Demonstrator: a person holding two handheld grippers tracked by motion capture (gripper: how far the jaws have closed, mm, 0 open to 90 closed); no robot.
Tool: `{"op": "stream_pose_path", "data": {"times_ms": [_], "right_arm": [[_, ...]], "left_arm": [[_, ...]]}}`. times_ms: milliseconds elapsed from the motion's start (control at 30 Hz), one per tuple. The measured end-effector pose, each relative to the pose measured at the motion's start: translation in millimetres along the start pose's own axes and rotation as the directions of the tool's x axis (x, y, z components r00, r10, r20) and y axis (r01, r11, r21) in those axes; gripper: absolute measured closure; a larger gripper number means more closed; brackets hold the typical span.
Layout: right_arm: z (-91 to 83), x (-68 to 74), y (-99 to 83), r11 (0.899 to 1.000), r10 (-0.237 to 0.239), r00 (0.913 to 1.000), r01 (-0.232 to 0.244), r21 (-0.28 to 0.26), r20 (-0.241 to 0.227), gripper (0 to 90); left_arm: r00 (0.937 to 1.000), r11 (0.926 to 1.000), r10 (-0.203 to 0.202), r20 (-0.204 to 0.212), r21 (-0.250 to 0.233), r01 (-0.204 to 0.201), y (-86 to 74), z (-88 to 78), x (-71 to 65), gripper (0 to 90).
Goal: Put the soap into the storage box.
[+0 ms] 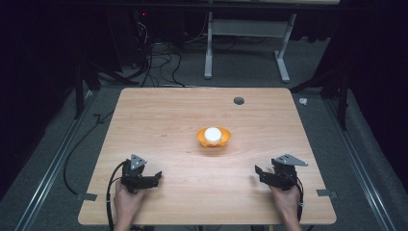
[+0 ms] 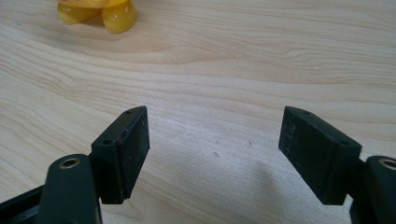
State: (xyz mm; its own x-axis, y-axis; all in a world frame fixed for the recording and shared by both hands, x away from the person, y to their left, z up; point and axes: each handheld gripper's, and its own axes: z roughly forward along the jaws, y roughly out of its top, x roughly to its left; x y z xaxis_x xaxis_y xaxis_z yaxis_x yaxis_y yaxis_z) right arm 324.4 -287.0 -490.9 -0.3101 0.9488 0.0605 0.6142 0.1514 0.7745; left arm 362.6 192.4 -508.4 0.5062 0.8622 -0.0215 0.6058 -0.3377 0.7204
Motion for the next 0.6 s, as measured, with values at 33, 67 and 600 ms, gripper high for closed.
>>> {"op": "stream_pose_path", "data": {"times_ms": [33, 67, 600], "right_arm": [[1.1, 0.3, -0.5, 1.000, -0.008, 1.0000, 0.008, 0.002, 0.003, 25.3], [1.9, 1.2, -0.9, 1.000, -0.008, 0.9999, 0.008, 0.009, 0.007, 25.3], [10.1, 10.0, -4.2, 0.997, -0.063, 0.9968, 0.061, 0.043, 0.049, 24.3]], "left_arm": [[1.0000, 1.0000, 0.000, 0.000, 0.000, 0.000, 0.0, 0.0, 0.0, 10.4], [1.0000, 1.0000, 0.000, 0.000, 0.000, 0.000, 0.0, 0.0, -0.1, 10.4], [1.0000, 1.0000, 0.001, 0.000, 0.000, -0.001, -0.1, -0.1, -0.1, 10.5]]}}
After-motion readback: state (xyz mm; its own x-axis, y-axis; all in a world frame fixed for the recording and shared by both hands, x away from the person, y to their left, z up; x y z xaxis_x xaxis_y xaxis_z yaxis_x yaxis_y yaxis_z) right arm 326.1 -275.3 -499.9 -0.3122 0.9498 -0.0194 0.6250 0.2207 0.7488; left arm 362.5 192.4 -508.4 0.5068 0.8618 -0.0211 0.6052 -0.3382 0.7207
